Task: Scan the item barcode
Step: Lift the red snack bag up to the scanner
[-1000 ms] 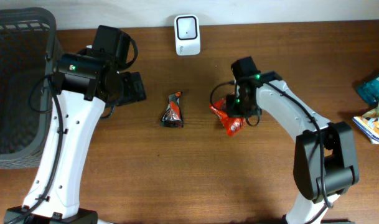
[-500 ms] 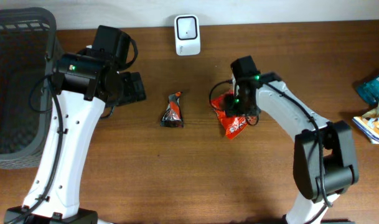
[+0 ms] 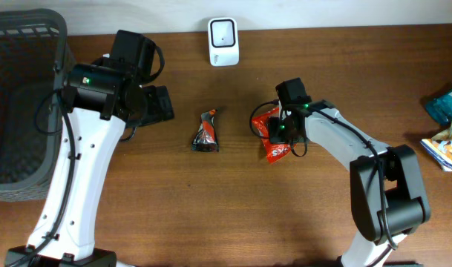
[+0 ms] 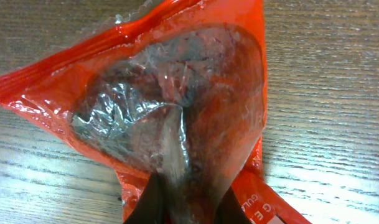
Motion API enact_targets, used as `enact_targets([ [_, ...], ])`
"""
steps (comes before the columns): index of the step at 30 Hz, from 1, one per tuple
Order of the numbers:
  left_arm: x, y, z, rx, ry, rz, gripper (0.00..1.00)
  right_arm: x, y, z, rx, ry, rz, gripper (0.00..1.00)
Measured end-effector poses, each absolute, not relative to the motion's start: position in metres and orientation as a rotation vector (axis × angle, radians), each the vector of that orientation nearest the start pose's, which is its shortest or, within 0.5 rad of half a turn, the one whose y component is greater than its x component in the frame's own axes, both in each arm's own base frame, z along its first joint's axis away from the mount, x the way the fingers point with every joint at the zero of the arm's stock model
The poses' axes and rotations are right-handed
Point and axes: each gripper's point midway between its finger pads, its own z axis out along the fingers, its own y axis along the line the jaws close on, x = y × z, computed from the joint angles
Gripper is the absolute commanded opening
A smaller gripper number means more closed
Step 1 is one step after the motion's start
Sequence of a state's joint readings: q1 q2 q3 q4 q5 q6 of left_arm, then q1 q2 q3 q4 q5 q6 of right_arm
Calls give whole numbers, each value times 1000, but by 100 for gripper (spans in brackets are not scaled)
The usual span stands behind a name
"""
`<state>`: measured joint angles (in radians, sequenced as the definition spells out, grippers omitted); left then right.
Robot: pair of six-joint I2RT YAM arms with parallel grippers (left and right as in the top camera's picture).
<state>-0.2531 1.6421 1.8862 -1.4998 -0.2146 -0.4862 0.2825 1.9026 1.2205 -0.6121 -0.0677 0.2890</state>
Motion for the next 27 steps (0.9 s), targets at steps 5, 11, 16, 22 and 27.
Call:
enact_targets([
  [5, 335, -49, 264, -369, 2745, 119, 99, 403, 132, 39, 31, 2837, 254, 4],
  [11, 336, -49, 264, -369, 2744, 119, 99, 455, 148, 105, 9, 2668, 314, 4],
  [16, 335, -49, 264, -369, 2745, 119, 99, 492, 160, 138, 19, 2488, 383, 4],
  [22, 336, -49, 264, -369, 2744, 119, 99, 554, 184, 210, 112, 2090, 595, 4],
  [27, 336, -49, 264, -369, 2744, 119, 99, 599, 206, 209, 219, 1975, 763, 4],
])
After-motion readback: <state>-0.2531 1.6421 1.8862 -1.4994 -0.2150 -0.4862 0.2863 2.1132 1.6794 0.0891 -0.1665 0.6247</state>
